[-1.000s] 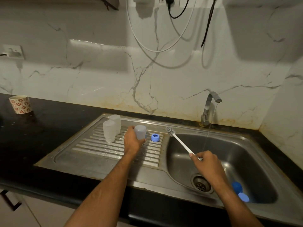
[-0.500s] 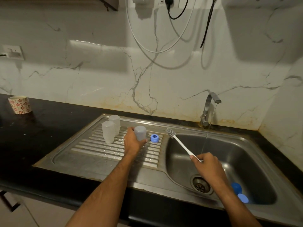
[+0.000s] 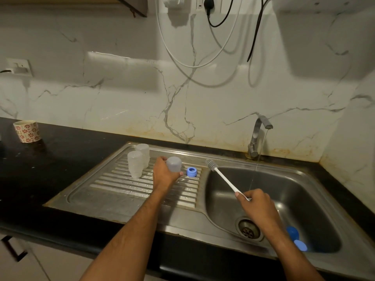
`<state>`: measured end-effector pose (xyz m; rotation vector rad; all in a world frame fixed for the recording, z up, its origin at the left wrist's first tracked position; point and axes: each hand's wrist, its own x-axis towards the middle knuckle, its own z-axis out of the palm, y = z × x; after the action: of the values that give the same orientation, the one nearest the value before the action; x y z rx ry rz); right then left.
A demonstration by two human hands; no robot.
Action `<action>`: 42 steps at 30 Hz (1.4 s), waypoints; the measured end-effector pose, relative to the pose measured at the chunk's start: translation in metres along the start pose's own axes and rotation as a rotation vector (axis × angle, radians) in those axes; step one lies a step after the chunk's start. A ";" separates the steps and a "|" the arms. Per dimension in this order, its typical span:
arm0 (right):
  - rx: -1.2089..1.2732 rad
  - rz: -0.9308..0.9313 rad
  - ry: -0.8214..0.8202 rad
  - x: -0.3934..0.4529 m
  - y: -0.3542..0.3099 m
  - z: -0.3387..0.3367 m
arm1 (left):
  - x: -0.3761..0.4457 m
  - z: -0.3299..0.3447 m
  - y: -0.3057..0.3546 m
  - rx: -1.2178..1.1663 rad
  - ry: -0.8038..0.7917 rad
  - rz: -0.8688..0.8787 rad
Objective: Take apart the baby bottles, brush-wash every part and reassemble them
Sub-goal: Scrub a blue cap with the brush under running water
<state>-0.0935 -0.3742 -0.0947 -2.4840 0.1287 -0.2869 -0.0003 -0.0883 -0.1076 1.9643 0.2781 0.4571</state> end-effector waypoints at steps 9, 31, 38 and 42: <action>0.018 -0.003 0.020 -0.005 0.000 -0.011 | -0.004 -0.010 0.022 0.035 0.052 0.043; -0.014 0.169 0.118 -0.011 0.085 -0.092 | -0.082 0.113 0.092 0.345 -0.231 0.416; -0.029 0.241 0.100 -0.003 0.115 -0.117 | -0.103 0.193 0.096 0.502 -0.470 0.599; -0.041 0.255 0.106 0.011 0.135 -0.126 | -0.104 0.242 0.094 0.584 -0.629 0.709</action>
<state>-0.1156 -0.5571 -0.0754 -2.4585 0.4951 -0.3089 0.0107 -0.3663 -0.1335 2.6408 -0.7912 0.1735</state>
